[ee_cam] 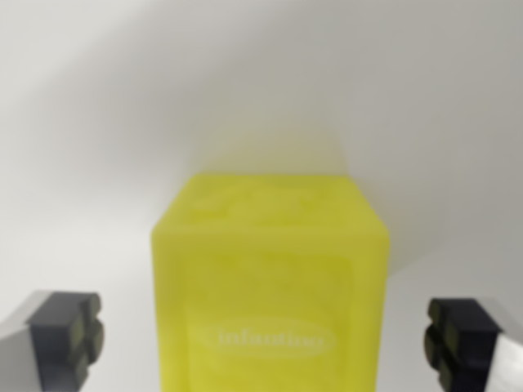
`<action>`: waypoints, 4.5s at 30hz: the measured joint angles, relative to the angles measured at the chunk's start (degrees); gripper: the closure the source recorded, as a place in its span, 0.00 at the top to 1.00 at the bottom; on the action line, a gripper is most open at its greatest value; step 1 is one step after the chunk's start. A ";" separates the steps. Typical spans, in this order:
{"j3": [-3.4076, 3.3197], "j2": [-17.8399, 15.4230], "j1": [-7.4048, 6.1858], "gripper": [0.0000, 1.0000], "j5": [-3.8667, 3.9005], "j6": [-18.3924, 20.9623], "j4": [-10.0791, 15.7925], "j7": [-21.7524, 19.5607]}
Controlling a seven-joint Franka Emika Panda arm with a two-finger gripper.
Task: Pick yellow cube
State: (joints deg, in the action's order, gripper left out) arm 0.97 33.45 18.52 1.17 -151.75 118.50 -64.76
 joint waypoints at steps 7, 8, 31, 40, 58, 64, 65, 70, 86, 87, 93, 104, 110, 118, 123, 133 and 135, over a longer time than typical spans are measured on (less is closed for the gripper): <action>0.00 1.57 0.02 1.00 0.07 -1.18 -0.43 -0.15; 0.00 1.79 0.02 1.00 0.08 -1.34 -0.50 -0.18; 0.02 2.51 0.06 0.00 0.18 -1.96 -0.69 -0.42; 0.02 0.48 0.06 0.00 0.06 -0.54 -0.06 -0.34; 0.02 -3.50 0.03 0.00 -0.16 2.49 0.88 -0.19; 0.02 -4.79 0.02 0.00 -0.23 3.54 1.10 -0.15; 0.02 -5.00 0.02 0.00 -0.24 3.72 1.13 -0.14; 0.02 -6.04 0.01 0.00 -0.29 4.62 1.29 -0.10; 0.02 -9.28 -0.01 0.00 -0.45 7.60 1.54 -0.01; 0.02 -9.48 -0.01 0.00 -0.46 7.79 1.55 0.00; 0.02 -10.64 -0.01 0.00 -0.51 8.94 1.56 0.03; 0.02 -12.69 -0.02 0.00 -0.58 11.11 1.48 0.09; 0.02 -13.78 -0.03 0.00 -0.62 12.31 1.37 0.12; 0.02 -15.18 -0.03 0.00 -0.67 13.94 1.14 0.15; 0.02 -16.01 -0.03 0.00 -0.70 14.97 0.96 0.17; 0.02 -17.64 -0.04 0.00 -0.76 17.06 0.50 0.21; 0.02 -17.96 -0.04 0.00 -0.77 17.48 0.39 0.21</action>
State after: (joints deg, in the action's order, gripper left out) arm 0.99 15.49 18.48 0.40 -134.27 118.89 -64.55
